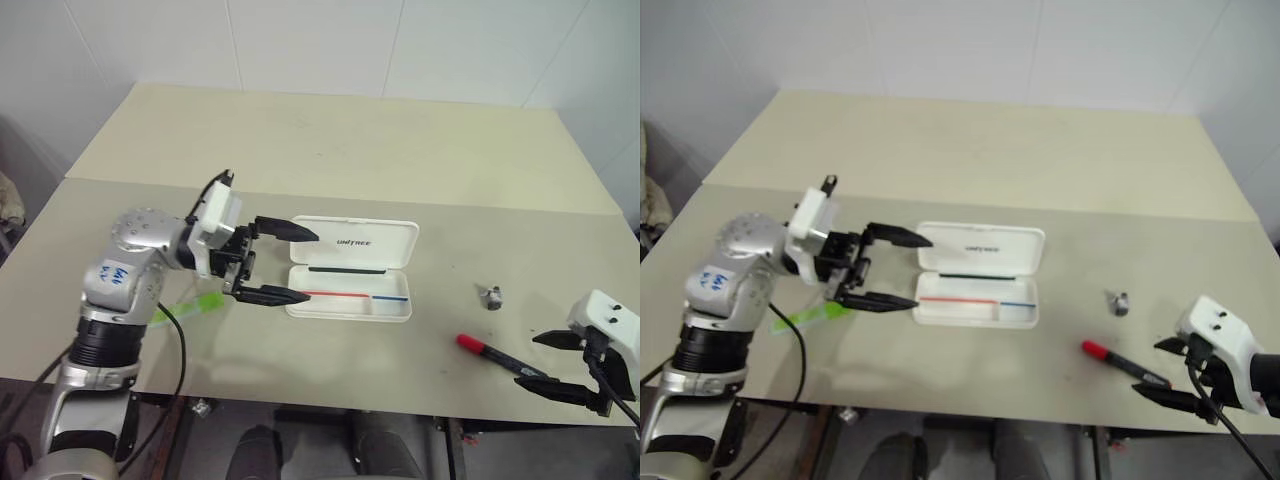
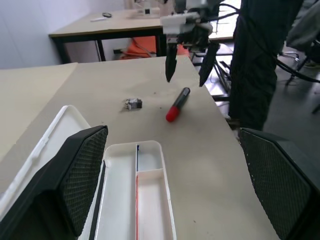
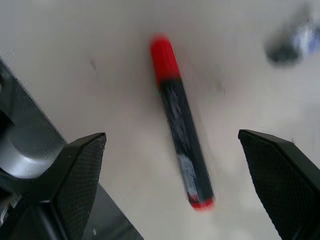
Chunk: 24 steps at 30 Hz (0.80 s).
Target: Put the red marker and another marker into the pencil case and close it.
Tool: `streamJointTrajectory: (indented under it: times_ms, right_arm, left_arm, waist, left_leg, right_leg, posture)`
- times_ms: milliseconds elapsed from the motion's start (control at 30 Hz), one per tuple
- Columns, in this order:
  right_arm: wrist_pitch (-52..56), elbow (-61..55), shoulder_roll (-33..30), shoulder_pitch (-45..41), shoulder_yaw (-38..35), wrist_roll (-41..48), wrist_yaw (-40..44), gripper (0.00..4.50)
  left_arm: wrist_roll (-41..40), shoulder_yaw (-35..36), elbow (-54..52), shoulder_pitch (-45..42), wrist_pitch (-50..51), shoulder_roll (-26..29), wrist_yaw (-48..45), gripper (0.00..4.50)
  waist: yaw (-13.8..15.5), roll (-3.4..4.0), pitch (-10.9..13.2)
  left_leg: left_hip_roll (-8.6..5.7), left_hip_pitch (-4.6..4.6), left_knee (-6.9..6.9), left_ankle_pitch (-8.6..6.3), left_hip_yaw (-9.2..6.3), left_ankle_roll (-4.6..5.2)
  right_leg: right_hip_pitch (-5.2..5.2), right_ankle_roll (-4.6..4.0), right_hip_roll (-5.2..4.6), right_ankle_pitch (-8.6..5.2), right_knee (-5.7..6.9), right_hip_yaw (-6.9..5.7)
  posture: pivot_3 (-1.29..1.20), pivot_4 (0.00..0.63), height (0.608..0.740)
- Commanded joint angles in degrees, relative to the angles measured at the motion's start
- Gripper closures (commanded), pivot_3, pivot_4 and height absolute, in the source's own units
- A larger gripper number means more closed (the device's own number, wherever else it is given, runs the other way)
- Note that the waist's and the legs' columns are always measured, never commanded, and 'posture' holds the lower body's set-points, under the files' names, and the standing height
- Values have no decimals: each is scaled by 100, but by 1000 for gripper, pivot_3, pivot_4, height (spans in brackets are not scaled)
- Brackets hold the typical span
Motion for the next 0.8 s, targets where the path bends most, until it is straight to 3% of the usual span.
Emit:
streamJointTrajectory:
  times_ms: [33,200,300,600,800]
  right_arm:
    - [-336,433,-142,-264,444,-339,40,0]
    - [-572,920,-108,-694,1154,-686,7,0]
    - [-479,987,-154,-928,1563,-902,-96,612]
    - [-212,816,-9,-1393,1916,-978,-196,3759]
    - [-427,726,57,-1580,1800,-927,-134,3907]
  left_arm:
    - [-64,103,-185,-38,-71,168,-39,14]
    - [-62,159,-247,2,-90,306,28,14]
    - [-104,226,-351,64,-37,408,77,0]
    - [-57,264,-377,110,-144,467,172,0]
    - [47,231,-228,87,-341,477,150,0]
  waist:
    - [3,2,2]
    - [14,1,3]
    - [-7,-13,5]
    - [-81,-22,3]
    - [-123,-30,2]
  left_leg:
    - [-1,0,-1,-1,1,1]
    - [0,0,-4,-1,-2,1]
    - [1,2,-4,-2,-2,0]
    - [3,17,0,-2,-11,0]
    - [4,20,0,-2,-11,0]
  right_leg:
    - [0,0,-1,0,1,1]
    - [-1,6,0,3,2,-3]
    - [0,8,0,5,2,-3]
    - [19,-6,1,-3,3,-10]
    - [22,1,1,1,2,-11]
  posture:
    - [0,150,740]
    - [0,150,740]
    - [0,150,740]
    - [0,150,740]
    - [0,150,740]
